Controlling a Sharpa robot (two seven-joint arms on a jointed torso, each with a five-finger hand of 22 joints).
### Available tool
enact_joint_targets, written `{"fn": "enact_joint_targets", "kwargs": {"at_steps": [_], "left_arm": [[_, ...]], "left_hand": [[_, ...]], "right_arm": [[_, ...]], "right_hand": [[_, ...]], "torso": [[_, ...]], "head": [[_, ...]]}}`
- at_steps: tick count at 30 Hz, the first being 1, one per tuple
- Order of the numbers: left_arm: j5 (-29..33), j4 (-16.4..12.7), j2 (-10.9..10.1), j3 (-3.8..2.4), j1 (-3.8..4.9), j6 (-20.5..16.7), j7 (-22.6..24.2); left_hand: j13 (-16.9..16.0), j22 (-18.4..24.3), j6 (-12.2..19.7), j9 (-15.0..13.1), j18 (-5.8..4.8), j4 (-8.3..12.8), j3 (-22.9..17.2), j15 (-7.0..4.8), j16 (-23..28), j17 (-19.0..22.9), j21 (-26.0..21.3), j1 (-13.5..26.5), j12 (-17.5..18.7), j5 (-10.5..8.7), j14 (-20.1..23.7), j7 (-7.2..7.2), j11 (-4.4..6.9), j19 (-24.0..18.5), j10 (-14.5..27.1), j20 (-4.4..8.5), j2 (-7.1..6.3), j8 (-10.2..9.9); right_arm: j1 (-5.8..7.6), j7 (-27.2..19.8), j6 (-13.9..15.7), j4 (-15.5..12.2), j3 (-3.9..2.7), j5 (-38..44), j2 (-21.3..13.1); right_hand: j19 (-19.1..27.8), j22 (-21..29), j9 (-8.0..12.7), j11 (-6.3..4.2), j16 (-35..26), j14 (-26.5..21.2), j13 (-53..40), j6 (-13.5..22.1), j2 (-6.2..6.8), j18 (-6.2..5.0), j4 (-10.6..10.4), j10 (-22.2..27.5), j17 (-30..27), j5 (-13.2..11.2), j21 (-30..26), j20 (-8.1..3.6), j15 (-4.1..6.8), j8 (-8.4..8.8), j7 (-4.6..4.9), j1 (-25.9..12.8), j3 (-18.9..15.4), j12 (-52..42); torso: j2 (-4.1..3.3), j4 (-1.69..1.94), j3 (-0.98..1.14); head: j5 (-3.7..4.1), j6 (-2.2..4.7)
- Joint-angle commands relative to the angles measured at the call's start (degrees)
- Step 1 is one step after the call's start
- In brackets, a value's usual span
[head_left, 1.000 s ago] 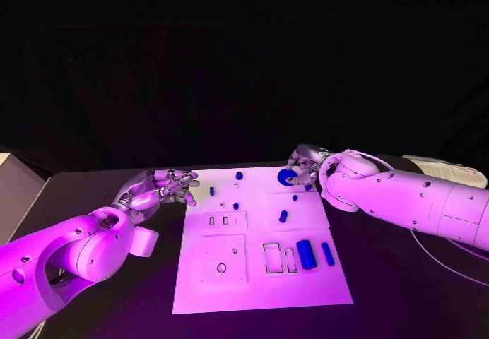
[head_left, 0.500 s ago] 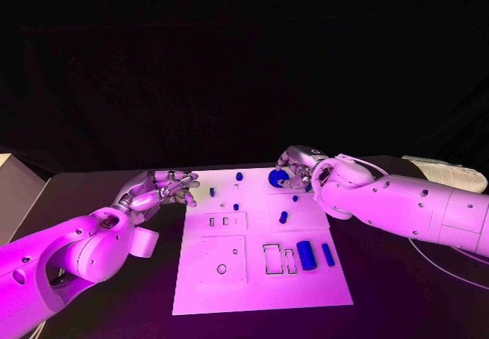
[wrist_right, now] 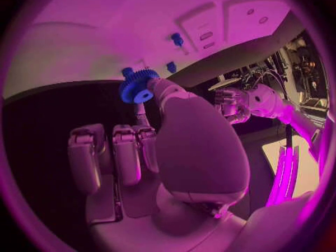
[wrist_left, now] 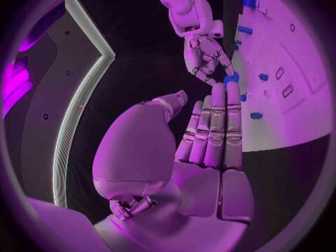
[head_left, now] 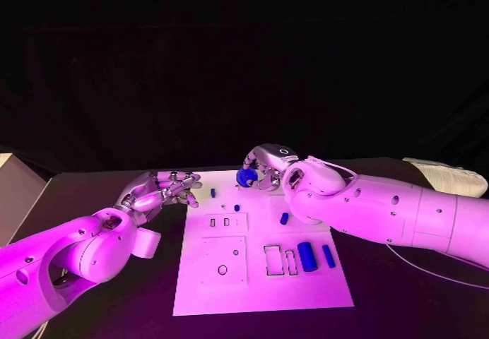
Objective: Assemble the parts on the task board
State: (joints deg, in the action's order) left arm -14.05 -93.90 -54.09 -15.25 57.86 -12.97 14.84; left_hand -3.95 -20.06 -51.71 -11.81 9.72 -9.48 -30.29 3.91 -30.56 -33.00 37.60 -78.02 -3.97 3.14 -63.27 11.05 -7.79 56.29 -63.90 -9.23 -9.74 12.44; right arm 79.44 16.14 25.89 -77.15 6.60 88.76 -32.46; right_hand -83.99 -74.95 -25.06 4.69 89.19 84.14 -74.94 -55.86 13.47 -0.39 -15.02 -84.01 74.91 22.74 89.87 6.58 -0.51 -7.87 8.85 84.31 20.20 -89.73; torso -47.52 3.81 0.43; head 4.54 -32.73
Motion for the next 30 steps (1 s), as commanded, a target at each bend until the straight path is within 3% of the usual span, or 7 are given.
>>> {"fn": "enact_joint_targets", "kwargs": {"at_steps": [1,4,12,18,30], "left_arm": [[-0.14,-0.14,0.14,-0.04,0.0,1.13,0.29],[-0.14,-0.14,0.16,-0.04,0.01,1.13,0.28],[-0.14,-0.14,0.25,-0.04,0.01,1.19,0.24],[-0.15,-0.11,0.19,-0.04,0.01,1.18,0.22],[-0.19,-0.08,0.08,-0.04,0.02,1.22,0.16]], "left_hand": [[-0.06,-0.06,-0.06,-0.07,0.6,0.06,-0.22,0.11,-0.26,-0.06,0.17,0.35,0.23,0.03,0.42,0.38,-0.17,-0.27,0.14,-0.07,0.28,-0.2],[-0.06,-0.06,-0.06,-0.07,0.6,0.06,-0.22,0.11,-0.26,-0.06,0.17,0.35,0.23,0.03,0.42,0.38,-0.17,-0.27,0.14,-0.07,0.28,-0.2],[-0.06,-0.06,-0.06,-0.07,0.6,0.06,-0.22,0.11,-0.26,-0.06,0.17,0.35,0.23,0.03,0.42,0.38,-0.17,-0.27,0.14,-0.07,0.28,-0.2],[-0.06,-0.24,-0.07,-0.14,0.61,0.13,-0.28,0.12,-0.3,-0.18,0.44,0.45,0.22,0.03,0.49,0.36,-0.16,-0.5,0.12,-0.1,0.34,-0.2],[-0.06,-0.24,-0.07,-0.14,0.61,0.13,-0.28,0.12,-0.3,-0.18,0.44,0.45,0.22,0.03,0.49,0.36,-0.16,-0.5,0.12,-0.1,0.34,-0.2]], "right_arm": [[-0.39,-0.74,0.71,1.1,0.11,3.11,1.45],[-0.77,-0.97,0.4,2.67,0.23,3.27,3.14],[-1.91,-1.35,-0.65,5.44,0.47,3.32,5.66],[-2.22,-1.13,-1.37,6.29,0.52,4.04,6.22],[-2.3,-0.1,-1.66,6.78,0.53,5.63,5.92]], "right_hand": [[-6.01,-15.05,-0.3,-0.49,0.26,5.36,-15.06,-0.28,0.39,0.39,-0.09,-5.99,12.83,-0.33,0.13,-0.35,0.39,-0.32,0.0,-0.4,0.23,-0.27],[-6.01,-15.05,-0.28,-0.49,0.26,5.36,-15.06,-0.21,0.43,0.39,-0.08,-5.99,12.83,-0.41,0.13,-0.36,0.4,-0.28,0.01,-0.45,0.29,-0.27],[-6.01,-15.05,-0.26,-0.49,0.25,5.35,-15.06,-0.12,0.46,0.39,-0.07,-5.99,12.8,-0.49,0.13,-0.37,0.4,-0.23,0.02,-0.5,0.37,-0.27],[-6.01,-15.05,-0.23,-0.48,0.23,5.34,-15.06,0.0,0.53,0.39,-0.06,-5.99,12.73,-0.64,0.13,-0.37,0.4,-0.16,0.05,-0.59,0.46,-0.27],[-6.01,-15.05,-0.19,-0.43,0.2,5.31,-15.06,0.15,0.77,0.39,-0.1,-5.99,12.62,-0.85,0.13,-0.37,0.37,-0.06,0.1,-0.89,0.5,-0.27]], "torso": [[-0.1,-0.02,-0.01],[-0.14,-0.04,0.07],[-0.26,0.21,0.02],[-0.23,0.16,-0.04],[-0.17,0.07,0.04]], "head": [[-0.09,0.12],[-0.24,0.09],[-0.47,-0.06],[-0.52,-0.29],[-0.65,-0.34]]}}
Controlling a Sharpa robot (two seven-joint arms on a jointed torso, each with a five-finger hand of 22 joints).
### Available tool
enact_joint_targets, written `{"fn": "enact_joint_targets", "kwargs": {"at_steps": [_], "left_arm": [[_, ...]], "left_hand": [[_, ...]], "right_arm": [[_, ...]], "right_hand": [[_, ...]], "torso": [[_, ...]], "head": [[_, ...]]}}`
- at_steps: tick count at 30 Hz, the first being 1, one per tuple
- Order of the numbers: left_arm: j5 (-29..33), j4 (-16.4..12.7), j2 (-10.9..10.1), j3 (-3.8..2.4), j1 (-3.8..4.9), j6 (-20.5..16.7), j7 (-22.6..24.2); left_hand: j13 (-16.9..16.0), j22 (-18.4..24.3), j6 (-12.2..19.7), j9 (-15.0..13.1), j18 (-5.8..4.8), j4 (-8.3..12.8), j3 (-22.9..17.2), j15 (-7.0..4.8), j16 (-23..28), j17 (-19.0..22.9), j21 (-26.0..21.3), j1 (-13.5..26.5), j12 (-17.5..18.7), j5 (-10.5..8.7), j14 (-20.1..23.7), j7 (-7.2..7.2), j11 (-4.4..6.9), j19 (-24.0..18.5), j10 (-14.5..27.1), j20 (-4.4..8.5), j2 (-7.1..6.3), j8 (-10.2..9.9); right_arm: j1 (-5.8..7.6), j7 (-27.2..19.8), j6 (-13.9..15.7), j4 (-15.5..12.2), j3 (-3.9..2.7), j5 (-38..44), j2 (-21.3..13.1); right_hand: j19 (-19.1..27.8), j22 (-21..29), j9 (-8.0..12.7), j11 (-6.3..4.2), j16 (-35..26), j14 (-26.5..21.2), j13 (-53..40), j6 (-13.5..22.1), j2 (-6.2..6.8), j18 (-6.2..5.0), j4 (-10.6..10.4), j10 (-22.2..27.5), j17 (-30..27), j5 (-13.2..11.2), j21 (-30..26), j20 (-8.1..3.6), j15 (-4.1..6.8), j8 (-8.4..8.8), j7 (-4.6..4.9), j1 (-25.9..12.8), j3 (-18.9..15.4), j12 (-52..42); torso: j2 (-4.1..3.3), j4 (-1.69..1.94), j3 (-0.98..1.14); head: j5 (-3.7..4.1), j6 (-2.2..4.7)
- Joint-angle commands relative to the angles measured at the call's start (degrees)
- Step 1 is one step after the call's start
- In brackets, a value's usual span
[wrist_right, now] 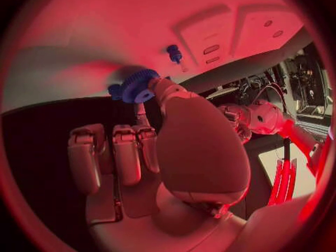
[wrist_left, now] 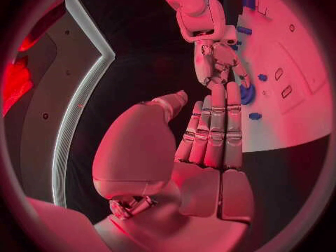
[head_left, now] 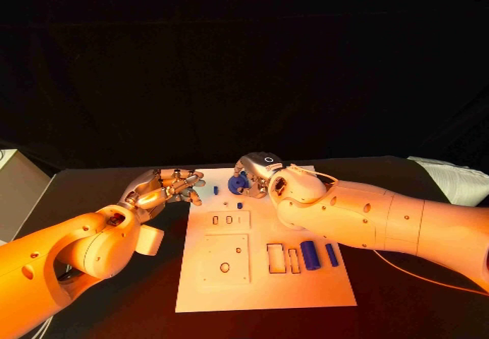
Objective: Assemble the parts on the task board
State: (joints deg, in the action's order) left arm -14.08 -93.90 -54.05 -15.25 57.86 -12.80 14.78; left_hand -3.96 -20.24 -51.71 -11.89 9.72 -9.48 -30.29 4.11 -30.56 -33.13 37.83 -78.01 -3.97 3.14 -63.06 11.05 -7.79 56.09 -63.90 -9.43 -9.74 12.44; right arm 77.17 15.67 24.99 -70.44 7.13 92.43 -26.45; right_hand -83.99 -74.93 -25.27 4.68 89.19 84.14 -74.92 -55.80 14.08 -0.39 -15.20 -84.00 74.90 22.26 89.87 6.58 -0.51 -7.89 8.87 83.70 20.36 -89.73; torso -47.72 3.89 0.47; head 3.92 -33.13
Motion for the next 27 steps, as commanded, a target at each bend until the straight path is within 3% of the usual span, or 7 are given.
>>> {"fn": "enact_joint_targets", "kwargs": {"at_steps": [1,27], "left_arm": [[-0.16,-0.08,0.04,-0.04,0.01,1.06,0.21],[-0.3,-0.04,0.03,-0.04,0.01,1.21,0.08]], "left_hand": [[-0.06,-0.05,-0.07,-0.05,0.61,0.14,-0.28,-0.08,-0.3,-0.05,0.21,0.45,0.21,0.03,0.29,0.35,-0.16,-0.3,0.12,0.1,0.34,-0.2],[-0.06,-0.05,-0.07,-0.05,0.61,0.14,-0.28,-0.08,-0.3,-0.05,0.21,0.45,0.21,0.03,0.29,0.35,-0.16,-0.3,0.12,0.1,0.34,-0.2]], "right_arm": [[-0.03,0.46,-0.66,0.07,0.0,2.07,-0.13],[-0.04,2.94,-0.46,0.19,0.0,3.89,-0.04]], "right_hand": [[-6.01,-15.07,0.03,-0.43,0.21,5.31,-15.08,0.09,0.16,0.39,0.08,-6.0,12.63,-0.37,0.13,-0.37,0.37,-0.04,0.08,-0.28,0.33,-0.27],[-6.01,-15.07,0.11,-0.35,0.17,5.28,-14.84,0.43,0.51,0.39,0.1,-5.77,12.51,-0.8,0.13,-0.34,0.31,0.16,0.18,-0.64,0.45,-0.1]], "torso": [[0.02,0.02,-0.01],[-0.03,-0.03,-0.06]], "head": [[0.01,0.09],[0.02,-0.1]]}}
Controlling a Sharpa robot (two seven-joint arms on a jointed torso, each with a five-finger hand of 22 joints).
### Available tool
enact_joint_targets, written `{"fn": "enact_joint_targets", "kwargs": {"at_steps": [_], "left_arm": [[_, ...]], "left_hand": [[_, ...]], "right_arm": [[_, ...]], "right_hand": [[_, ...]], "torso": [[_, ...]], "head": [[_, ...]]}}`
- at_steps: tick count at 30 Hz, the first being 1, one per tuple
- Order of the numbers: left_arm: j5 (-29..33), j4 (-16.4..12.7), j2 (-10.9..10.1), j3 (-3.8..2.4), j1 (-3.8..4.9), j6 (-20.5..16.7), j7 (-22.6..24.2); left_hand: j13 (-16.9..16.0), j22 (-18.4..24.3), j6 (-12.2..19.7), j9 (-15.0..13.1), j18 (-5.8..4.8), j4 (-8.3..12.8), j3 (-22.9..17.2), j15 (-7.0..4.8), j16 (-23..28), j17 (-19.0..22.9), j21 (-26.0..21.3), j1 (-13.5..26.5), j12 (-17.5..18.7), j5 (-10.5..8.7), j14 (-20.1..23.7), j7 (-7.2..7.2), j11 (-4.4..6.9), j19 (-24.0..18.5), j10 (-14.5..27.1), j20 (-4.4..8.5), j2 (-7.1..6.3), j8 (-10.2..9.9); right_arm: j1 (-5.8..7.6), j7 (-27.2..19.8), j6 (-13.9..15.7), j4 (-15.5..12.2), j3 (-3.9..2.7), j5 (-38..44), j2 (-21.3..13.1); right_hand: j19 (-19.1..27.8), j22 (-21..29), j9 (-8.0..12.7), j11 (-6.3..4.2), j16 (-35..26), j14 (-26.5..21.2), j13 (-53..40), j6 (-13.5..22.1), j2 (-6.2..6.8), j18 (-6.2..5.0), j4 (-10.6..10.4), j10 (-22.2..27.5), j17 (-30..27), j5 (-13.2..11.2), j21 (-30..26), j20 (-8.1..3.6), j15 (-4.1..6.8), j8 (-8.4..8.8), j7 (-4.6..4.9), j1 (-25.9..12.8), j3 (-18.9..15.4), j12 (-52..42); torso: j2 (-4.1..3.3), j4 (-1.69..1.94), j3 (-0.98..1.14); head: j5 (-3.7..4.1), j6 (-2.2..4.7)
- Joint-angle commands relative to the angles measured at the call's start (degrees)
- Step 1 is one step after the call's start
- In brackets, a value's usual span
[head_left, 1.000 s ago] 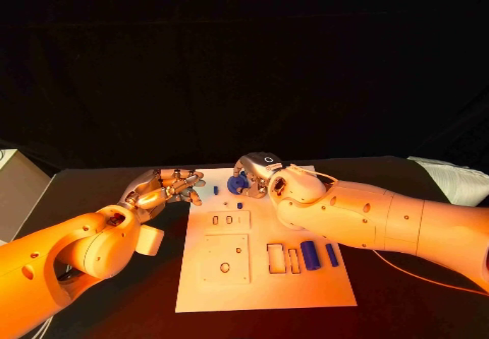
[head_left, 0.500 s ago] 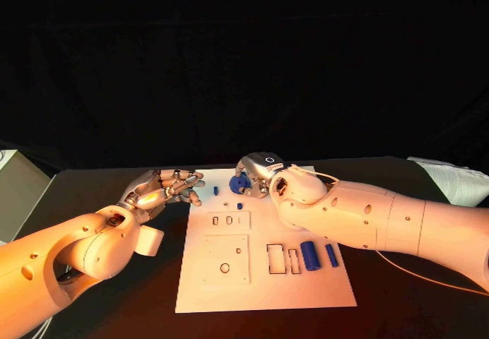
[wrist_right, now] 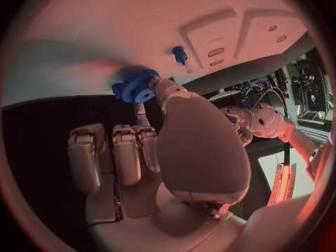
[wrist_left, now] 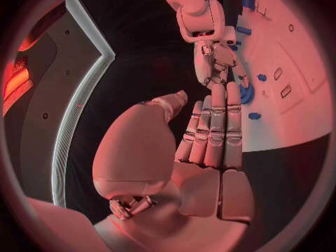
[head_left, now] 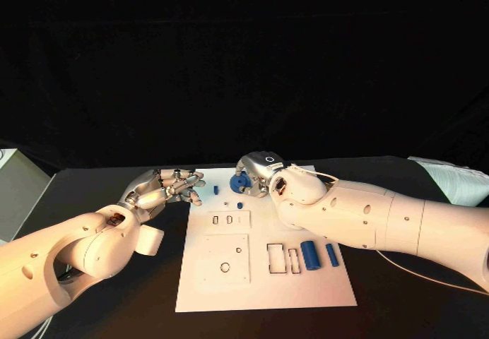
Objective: Assemble the parts on the task board
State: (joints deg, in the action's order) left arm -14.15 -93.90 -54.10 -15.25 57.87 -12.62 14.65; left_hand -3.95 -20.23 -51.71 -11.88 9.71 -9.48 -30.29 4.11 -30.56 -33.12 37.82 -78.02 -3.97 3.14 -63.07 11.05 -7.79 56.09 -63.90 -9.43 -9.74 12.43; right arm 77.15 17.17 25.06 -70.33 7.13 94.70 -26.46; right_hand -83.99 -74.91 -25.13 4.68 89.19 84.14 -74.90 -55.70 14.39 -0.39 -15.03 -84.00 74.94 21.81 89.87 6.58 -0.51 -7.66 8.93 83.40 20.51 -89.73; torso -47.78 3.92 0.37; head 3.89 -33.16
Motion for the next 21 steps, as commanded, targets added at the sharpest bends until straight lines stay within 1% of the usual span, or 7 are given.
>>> {"fn": "enact_joint_targets", "kwargs": {"at_steps": [1,6,10,14,19,21], "left_arm": [[-0.25,-0.02,0.08,-0.04,0.01,1.03,0.21],[-0.42,0.0,0.12,-0.04,0.01,1.06,0.21],[-0.63,0.01,0.14,-0.04,0.01,1.1,0.22],[-0.73,0.02,0.13,-0.04,0.01,1.1,0.21],[-0.78,-0.02,0.12,-0.04,0.01,1.11,0.19],[-0.79,-0.04,0.11,-0.04,0.01,1.12,0.17]], "left_hand": [[-0.06,-0.07,-0.07,-0.07,0.61,0.14,-0.28,-0.08,-0.3,-0.06,0.21,0.45,0.21,0.03,0.29,0.36,-0.16,-0.3,0.12,0.1,0.34,-0.2],[-0.06,-0.07,-0.07,-0.07,0.61,0.14,-0.28,-0.08,-0.3,-0.06,0.21,0.45,0.21,0.03,0.29,0.36,-0.16,-0.3,0.12,0.1,0.34,-0.2],[-0.06,-0.21,-0.05,-0.12,0.63,0.24,-0.33,-0.07,-0.32,-0.16,0.44,0.52,0.22,0.03,0.37,0.34,-0.16,-0.51,0.14,0.07,0.34,-0.21],[-0.06,-0.21,-0.05,-0.12,0.63,0.24,-0.33,-0.07,-0.32,-0.16,0.44,0.52,0.22,0.03,0.37,0.34,-0.16,-0.51,0.14,0.07,0.34,-0.21],[-0.06,-0.21,-0.05,-0.12,0.63,0.24,-0.33,-0.07,-0.32,-0.16,0.44,0.52,0.22,0.03,0.37,0.34,-0.16,-0.51,0.14,0.07,0.34,-0.21],[-0.06,-0.21,-0.05,-0.12,0.63,0.24,-0.33,-0.07,-0.32,-0.16,0.44,0.52,0.22,0.03,0.37,0.34,-0.16,-0.51,0.14,0.07,0.34,-0.21]], "right_arm": [[-0.02,1.67,-0.5,0.11,0.0,1.78,-0.05],[-0.02,2.33,-0.04,0.05,0.0,2.28,-0.04],[-0.02,2.56,0.35,-0.11,-0.01,2.66,0.0],[-0.02,2.38,0.2,-0.19,-0.01,2.63,0.03],[-0.02,1.7,-0.57,-0.13,-0.01,1.94,0.11],[-0.02,1.37,-0.96,-0.03,-0.01,1.47,0.16]], "right_hand": [[-6.01,-15.09,-0.03,-0.35,0.18,5.28,-14.86,0.34,0.2,0.39,-0.07,-5.77,12.48,-0.35,0.13,-0.34,0.31,-0.07,0.12,-0.34,0.3,-0.1],[-6.01,-15.09,-0.03,-0.34,0.18,5.29,-14.9,0.33,0.22,0.39,-0.07,-5.81,12.51,-0.4,0.13,-0.33,0.31,-0.07,0.12,-0.37,0.32,-0.13],[-6.01,-15.09,-0.03,-0.35,0.18,5.28,-14.92,0.32,0.22,0.39,-0.07,-5.83,12.48,-0.41,0.13,-0.33,0.3,-0.08,0.12,-0.38,0.32,-0.14],[-6.01,-15.09,-0.04,-0.35,0.19,5.29,-14.98,0.29,0.23,0.39,-0.06,-5.89,12.53,-0.44,0.13,-0.33,0.3,-0.09,0.11,-0.39,0.35,-0.19],[-6.01,-15.09,0.02,-0.27,0.16,5.27,-14.57,0.55,0.63,0.39,-0.16,-5.5,12.43,-1.27,0.13,-0.28,0.25,0.06,0.2,-0.96,0.2,0.12],[-6.01,-15.09,0.28,-0.04,0.18,5.29,-14.08,1.54,1.0,0.39,-0.42,-5.04,12.53,-2.04,0.13,-0.16,0.07,0.65,0.46,-1.78,-0.22,0.49]], "torso": [[0.04,-0.05,0.05],[0.02,-0.04,0.06],[0.02,0.03,0.09],[0.01,0.06,0.07],[0.02,-0.05,0.05],[0.01,-0.04,0.07]], "head": [[0.09,-0.08],[0.19,-0.05],[0.29,-0.06],[0.28,-0.08],[0.16,-0.12],[0.16,-0.14]]}}
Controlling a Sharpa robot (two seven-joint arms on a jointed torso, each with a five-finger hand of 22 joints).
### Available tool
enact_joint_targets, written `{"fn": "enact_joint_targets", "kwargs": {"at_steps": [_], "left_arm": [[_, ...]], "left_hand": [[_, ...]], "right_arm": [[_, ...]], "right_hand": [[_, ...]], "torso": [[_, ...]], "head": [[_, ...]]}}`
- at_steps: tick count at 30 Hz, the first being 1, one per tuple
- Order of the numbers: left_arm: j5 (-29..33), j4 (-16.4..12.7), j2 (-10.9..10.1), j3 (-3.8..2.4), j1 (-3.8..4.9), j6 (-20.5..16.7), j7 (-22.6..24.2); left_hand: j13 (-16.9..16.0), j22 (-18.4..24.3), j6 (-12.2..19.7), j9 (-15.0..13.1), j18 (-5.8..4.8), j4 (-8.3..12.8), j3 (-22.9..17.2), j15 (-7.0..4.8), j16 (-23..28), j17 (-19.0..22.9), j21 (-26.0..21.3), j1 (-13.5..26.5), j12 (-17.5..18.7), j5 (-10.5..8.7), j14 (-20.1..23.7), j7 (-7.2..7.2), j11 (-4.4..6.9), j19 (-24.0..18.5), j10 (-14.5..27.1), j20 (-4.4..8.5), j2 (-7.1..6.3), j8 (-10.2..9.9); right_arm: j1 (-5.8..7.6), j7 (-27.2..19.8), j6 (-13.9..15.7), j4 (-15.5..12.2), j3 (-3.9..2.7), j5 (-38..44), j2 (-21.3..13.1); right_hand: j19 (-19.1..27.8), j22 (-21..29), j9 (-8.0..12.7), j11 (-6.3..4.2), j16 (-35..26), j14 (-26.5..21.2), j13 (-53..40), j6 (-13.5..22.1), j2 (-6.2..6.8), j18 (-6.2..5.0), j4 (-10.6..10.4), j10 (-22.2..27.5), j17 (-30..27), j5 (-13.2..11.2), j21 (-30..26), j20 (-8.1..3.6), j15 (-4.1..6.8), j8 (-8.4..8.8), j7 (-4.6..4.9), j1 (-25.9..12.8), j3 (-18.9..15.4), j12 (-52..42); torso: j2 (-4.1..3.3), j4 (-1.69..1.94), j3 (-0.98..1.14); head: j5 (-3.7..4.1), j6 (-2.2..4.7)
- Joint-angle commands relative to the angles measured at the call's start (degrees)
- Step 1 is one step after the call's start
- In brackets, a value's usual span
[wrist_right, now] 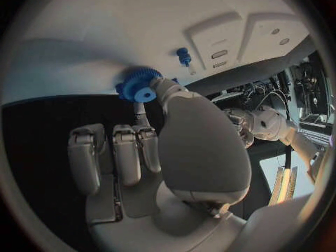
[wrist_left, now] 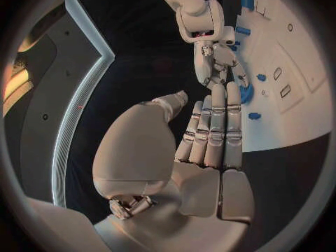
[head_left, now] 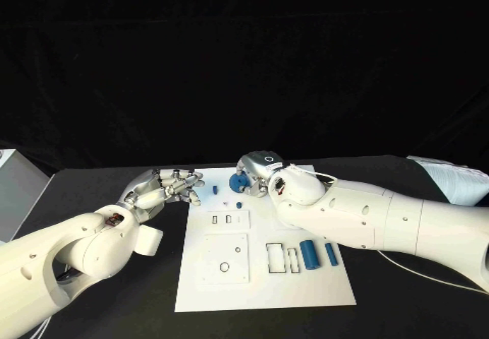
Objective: Assemble the parts on the task board
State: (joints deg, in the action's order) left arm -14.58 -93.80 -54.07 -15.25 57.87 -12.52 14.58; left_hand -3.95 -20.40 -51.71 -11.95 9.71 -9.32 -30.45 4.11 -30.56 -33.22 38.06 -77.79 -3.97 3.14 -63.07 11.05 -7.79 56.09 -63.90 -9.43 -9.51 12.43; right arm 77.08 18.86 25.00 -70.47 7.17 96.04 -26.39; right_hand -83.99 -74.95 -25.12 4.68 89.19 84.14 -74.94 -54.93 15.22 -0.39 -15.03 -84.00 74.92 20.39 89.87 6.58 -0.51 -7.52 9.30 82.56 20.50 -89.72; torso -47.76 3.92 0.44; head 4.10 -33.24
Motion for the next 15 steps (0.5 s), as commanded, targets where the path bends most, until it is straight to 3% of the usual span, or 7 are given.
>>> {"fn": "enact_joint_targets", "kwargs": {"at_steps": [1,6,9,15], "left_arm": [[-0.36,-0.15,0.06,-0.04,0.01,1.03,0.24],[-0.37,-0.16,0.03,-0.04,0.01,1.04,0.22],[-0.4,-0.16,0.01,-0.04,0.01,1.05,0.21],[-0.54,-0.15,-0.03,-0.04,0.01,1.03,0.18]], "left_hand": [[-0.06,-0.05,-0.05,-0.05,0.63,0.08,-0.16,-0.07,-0.32,-0.05,0.2,0.29,0.22,0.03,0.37,0.34,-0.16,-0.51,0.14,0.07,0.11,-0.21],[-0.06,-0.05,-0.05,-0.05,0.63,0.08,-0.16,-0.07,-0.32,-0.05,0.2,0.29,0.22,0.03,0.37,0.34,-0.16,-0.51,0.14,0.07,0.11,-0.21],[-0.06,-0.05,-0.05,-0.05,0.63,0.08,-0.16,-0.07,-0.32,-0.05,0.2,0.29,0.22,0.03,0.37,0.34,-0.16,-0.51,0.14,0.07,0.11,-0.21],[-0.06,-0.05,-0.05,-0.05,0.63,0.08,-0.16,-0.07,-0.32,-0.05,0.2,0.29,0.22,0.03,0.37,0.34,-0.16,-0.51,0.14,0.07,0.11,-0.21]], "right_arm": [[0.05,-0.45,-1.02,0.17,-0.05,-0.11,0.13],[0.05,-0.88,-1.42,0.54,-0.04,-1.1,0.28],[0.06,-0.99,-1.57,0.66,-0.04,-1.37,0.29],[0.06,-1.33,-2.03,0.76,-0.04,-1.92,0.12]], "right_hand": [[-6.01,-15.05,0.38,0.06,0.17,5.28,-13.72,1.15,0.28,0.39,-0.67,-4.74,12.5,-1.34,0.13,-0.07,-0.02,0.74,0.18,-1.48,-0.62,0.72],[-6.01,-15.05,0.94,0.47,0.17,5.28,-12.39,3.16,-0.73,0.39,-1.5,-3.47,12.54,-8.02,0.13,0.37,-0.45,2.13,0.56,-4.51,-5.65,1.77],[-6.01,-15.05,1.09,0.58,0.19,5.3,-12.23,3.46,-1.59,0.39,-1.63,-3.31,12.63,-8.37,0.13,0.48,-0.55,2.48,0.67,-5.62,-8.18,1.91],[-6.01,-15.05,1.08,0.57,0.17,5.29,-12.28,3.25,-2.13,0.39,-1.67,-3.36,12.59,-7.98,0.13,0.5,-0.56,2.44,0.64,-5.97,-8.9,1.87]], "torso": [[0.0,-0.02,0.01],[-0.01,0.05,-0.03],[-0.02,0.07,-0.03],[0.0,0.01,0.01]], "head": [[-0.06,-0.05],[-0.01,-0.04],[-0.01,-0.04],[-0.04,-0.08]]}}
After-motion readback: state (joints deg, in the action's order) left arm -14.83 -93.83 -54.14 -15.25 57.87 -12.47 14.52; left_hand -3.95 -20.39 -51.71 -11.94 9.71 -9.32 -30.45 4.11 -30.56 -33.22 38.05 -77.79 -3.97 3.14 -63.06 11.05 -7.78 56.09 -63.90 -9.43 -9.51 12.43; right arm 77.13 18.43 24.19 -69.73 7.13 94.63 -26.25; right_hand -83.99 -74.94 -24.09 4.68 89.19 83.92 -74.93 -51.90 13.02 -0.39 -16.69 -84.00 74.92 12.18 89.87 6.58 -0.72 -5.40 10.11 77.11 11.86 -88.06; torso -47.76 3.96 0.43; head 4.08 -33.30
